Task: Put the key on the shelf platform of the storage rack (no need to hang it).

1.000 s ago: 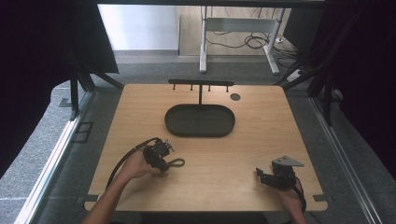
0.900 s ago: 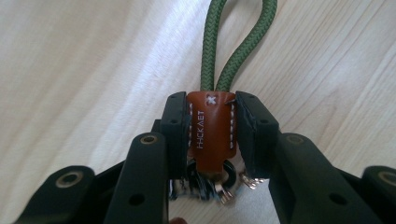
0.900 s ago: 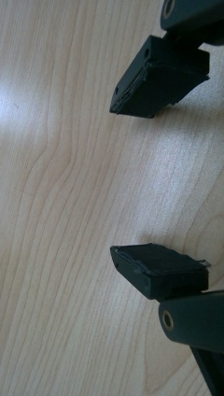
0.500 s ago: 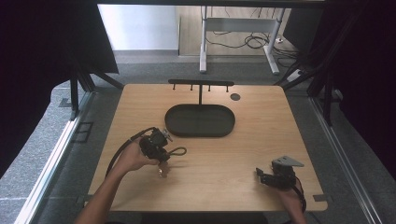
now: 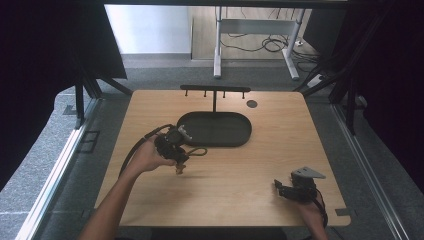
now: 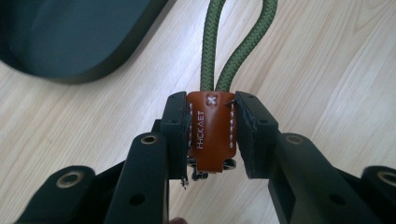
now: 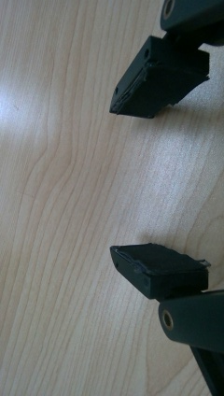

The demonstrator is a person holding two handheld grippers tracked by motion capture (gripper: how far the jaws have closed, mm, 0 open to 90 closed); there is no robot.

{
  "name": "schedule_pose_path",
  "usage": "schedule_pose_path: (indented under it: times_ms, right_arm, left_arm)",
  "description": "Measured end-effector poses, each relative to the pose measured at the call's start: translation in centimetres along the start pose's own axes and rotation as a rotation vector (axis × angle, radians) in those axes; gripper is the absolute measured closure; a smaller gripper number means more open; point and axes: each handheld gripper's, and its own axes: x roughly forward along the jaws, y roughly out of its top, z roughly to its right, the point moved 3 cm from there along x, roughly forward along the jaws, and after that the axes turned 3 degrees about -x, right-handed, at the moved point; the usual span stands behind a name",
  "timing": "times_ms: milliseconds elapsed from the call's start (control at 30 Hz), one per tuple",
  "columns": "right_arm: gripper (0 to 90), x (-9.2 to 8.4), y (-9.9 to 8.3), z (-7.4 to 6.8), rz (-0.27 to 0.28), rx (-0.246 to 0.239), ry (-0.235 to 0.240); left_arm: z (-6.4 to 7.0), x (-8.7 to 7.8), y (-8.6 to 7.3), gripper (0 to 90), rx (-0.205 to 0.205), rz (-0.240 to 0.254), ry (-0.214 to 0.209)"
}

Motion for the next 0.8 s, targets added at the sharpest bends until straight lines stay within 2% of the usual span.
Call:
schedule_pose_path:
  times_ms: [367,800]
  right_arm:
    - [26.7,0.0,0.0,0.0,0.001,0.004,-0.004]
    - [26.5,0.0,0.0,0.1,0.001,0.004,-0.004]
  left_arm:
    - [-0.4,0.5,2.3,67.0,0.01,-0.016,0.009]
    - [-1.1,0.7,5.1,66.9,0.009,-0.014,0.044]
